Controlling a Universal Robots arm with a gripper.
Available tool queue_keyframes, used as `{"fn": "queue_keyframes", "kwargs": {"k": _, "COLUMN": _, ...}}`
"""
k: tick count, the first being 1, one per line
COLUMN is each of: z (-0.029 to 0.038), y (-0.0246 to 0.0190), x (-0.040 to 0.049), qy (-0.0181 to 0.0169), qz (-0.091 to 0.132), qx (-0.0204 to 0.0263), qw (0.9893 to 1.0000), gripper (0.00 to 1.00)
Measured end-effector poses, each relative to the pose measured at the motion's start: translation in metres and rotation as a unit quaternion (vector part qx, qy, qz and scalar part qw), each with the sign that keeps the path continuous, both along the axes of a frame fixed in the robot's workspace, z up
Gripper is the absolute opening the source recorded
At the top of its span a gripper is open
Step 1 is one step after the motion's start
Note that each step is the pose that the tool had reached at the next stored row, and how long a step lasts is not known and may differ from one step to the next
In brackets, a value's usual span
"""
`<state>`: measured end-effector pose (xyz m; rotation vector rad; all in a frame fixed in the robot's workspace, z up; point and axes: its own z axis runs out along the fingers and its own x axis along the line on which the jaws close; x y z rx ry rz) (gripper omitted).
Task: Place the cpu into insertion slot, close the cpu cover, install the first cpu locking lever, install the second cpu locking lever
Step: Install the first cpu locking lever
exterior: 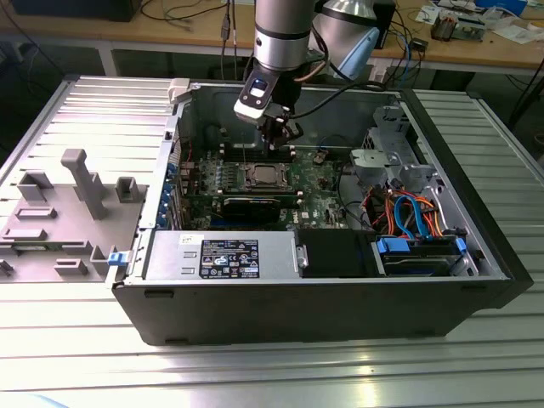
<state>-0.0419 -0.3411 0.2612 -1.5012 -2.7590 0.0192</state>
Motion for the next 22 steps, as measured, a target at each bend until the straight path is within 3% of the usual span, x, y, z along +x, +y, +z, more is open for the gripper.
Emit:
{"fn": "queue_keyframes", "kwargs": {"k": 2, "z": 0.0, "y": 0.0, "x": 0.0003, "qy": 0.0, "qz": 0.013, "qx": 0.0, "qw": 0.9999, "gripper": 0.11}}
{"fn": "queue_keyframes", "kwargs": {"k": 9, "z": 0.0, "y": 0.0, "x": 0.0003, "qy": 0.0, "qz": 0.019, "qx": 0.0, "qw": 0.9998, "gripper": 0.11}}
{"fn": "queue_keyframes", "kwargs": {"k": 11, "z": 0.0, "y": 0.0, "x": 0.0003, "qy": 0.0, "qz": 0.057, "qx": 0.0, "qw": 0.9984, "gripper": 0.11}}
{"fn": "queue_keyframes", "kwargs": {"k": 12, "z": -0.0001, "y": 0.0, "x": 0.0003, "qy": 0.0, "qz": 0.078, "qx": 0.0, "qw": 0.997, "gripper": 0.11}}
{"fn": "queue_keyframes", "kwargs": {"k": 13, "z": -0.0001, "y": 0.0, "x": 0.0003, "qy": 0.0, "qz": 0.086, "qx": 0.0, "qw": 0.9963, "gripper": 0.11}}
{"fn": "queue_keyframes", "kwargs": {"k": 18, "z": -0.0001, "y": 0.0, "x": 0.0003, "qy": 0.0, "qz": 0.148, "qx": 0.0, "qw": 0.9889, "gripper": 0.11}}
{"fn": "queue_keyframes", "kwargs": {"k": 19, "z": -0.0002, "y": 0.0, "x": 0.0003, "qy": 0.0, "qz": 0.165, "qx": 0.0, "qw": 0.9863, "gripper": 0.11}}
{"fn": "queue_keyframes", "kwargs": {"k": 20, "z": -0.0002, "y": 0.0, "x": 0.0003, "qy": 0.0, "qz": 0.188, "qx": 0.0, "qw": 0.9822, "gripper": 0.11}}
{"fn": "queue_keyframes", "kwargs": {"k": 22, "z": -0.0002, "y": 0.0, "x": 0.0003, "qy": 0.0, "qz": 0.206, "qx": 0.0, "qw": 0.9786, "gripper": 0.11}}
